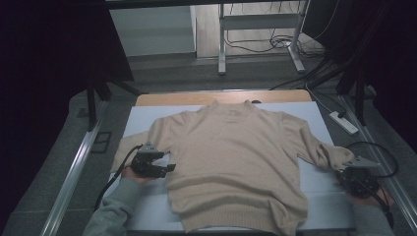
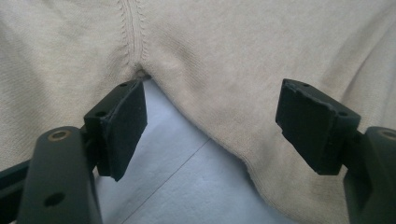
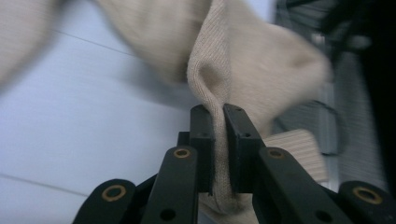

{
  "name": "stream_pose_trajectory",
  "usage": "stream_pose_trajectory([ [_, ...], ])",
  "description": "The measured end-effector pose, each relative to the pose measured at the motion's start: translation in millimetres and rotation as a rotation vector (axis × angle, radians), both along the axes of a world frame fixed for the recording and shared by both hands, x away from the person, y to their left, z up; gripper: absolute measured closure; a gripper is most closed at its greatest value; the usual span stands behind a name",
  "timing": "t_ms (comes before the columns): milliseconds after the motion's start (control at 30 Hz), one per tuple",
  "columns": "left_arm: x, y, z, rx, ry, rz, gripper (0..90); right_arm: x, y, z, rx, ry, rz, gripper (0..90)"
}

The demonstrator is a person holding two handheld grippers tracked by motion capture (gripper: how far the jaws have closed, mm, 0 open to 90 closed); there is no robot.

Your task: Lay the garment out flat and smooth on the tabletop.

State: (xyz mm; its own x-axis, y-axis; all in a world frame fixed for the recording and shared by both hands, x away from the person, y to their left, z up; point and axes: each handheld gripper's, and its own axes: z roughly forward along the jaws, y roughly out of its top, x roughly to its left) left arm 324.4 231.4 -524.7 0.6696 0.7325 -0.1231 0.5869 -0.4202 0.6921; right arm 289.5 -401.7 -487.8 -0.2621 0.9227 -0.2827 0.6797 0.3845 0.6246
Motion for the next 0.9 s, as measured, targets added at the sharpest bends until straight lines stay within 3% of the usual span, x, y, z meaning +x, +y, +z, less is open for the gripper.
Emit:
stream_pose_trajectory([
  [67, 0.1, 0.0, -0.2, 0.0, 0.001, 0.002, 24.7, 0.5, -11.9, 1.9, -0.072, -0.024, -0.053, 82.0],
  [167, 0.2, 0.1, -0.2, -0.001, 0.001, 0.001, 24.6, 4.8, -41.9, 1.6, -0.173, -0.038, -0.181, 81.7],
  [233, 0.0, 0.1, 0.0, -0.001, 0.001, 0.001, 24.7, 6.3, -64.3, -1.3, -0.149, -0.025, -0.268, 78.7],
  [300, 0.1, 0.0, 0.1, -0.003, 0.0, 0.002, 24.6, 4.9, -69.2, -1.8, -0.128, -0.042, -0.287, 64.1],
  [400, 0.4, -0.2, 0.0, -0.004, 0.001, 0.004, 24.7, 4.7, -53.8, 4.3, -0.06, -0.09, -0.218, 49.5],
  [467, -0.1, -0.3, 0.3, -0.005, 0.0, 0.004, 24.7, 6.8, -39.4, 8.0, -0.026, -0.106, -0.155, 46.6],
  [667, -0.1, -0.3, 0.0, -0.001, 0.001, 0.0, 24.7, 20.1, 9.0, 3.4, 0.103, -0.085, 0.056, 44.3],
  [900, -0.8, -1.1, 0.3, -0.003, -0.001, 0.0, 24.7, 29.5, 37.6, -6.4, 0.181, -0.052, 0.199, 43.7],
])
